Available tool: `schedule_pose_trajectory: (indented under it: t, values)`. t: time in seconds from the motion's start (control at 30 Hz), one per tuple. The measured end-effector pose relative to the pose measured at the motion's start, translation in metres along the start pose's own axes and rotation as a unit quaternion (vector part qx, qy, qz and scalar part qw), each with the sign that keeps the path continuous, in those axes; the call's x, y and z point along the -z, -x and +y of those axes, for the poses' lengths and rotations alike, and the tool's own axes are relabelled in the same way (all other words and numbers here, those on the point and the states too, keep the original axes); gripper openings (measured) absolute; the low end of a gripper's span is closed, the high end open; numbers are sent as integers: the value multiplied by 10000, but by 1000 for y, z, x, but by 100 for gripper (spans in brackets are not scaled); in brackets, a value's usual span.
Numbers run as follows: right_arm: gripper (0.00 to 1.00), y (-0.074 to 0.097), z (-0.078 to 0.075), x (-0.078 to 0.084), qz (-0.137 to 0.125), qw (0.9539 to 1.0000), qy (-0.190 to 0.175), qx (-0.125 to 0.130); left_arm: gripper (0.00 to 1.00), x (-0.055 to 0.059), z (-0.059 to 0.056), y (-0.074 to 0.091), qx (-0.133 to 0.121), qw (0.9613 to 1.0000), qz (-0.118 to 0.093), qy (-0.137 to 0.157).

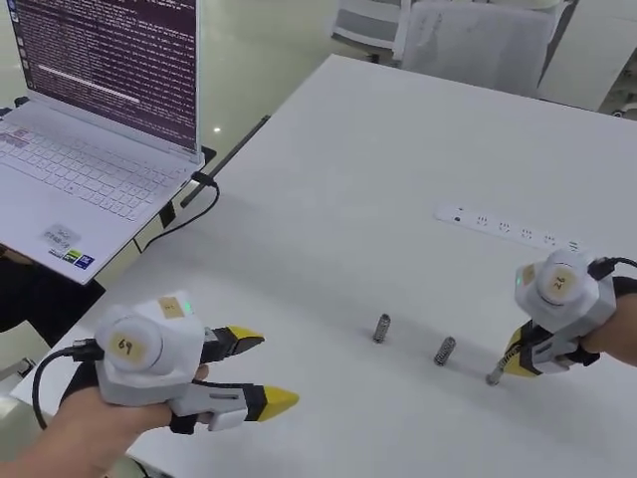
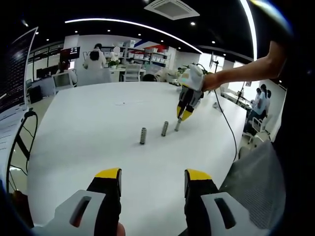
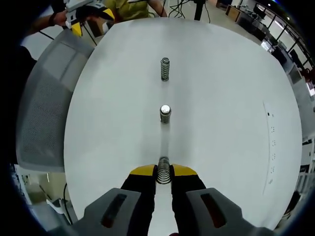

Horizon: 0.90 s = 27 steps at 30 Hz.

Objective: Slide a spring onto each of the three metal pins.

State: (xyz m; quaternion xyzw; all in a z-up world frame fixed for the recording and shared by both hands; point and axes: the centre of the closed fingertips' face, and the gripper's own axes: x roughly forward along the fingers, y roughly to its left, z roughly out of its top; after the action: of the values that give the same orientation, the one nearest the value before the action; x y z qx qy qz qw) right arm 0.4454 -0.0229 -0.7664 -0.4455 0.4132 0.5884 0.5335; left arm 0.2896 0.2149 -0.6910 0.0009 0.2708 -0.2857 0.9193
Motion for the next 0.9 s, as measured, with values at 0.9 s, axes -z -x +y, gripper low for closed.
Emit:
schedule_pose_trajectory:
  t: [0.9]
  values:
    - [9, -26, 0, 7, 235, 9997, -31, -113, 46, 4, 6, 5, -83, 9999, 34, 78]
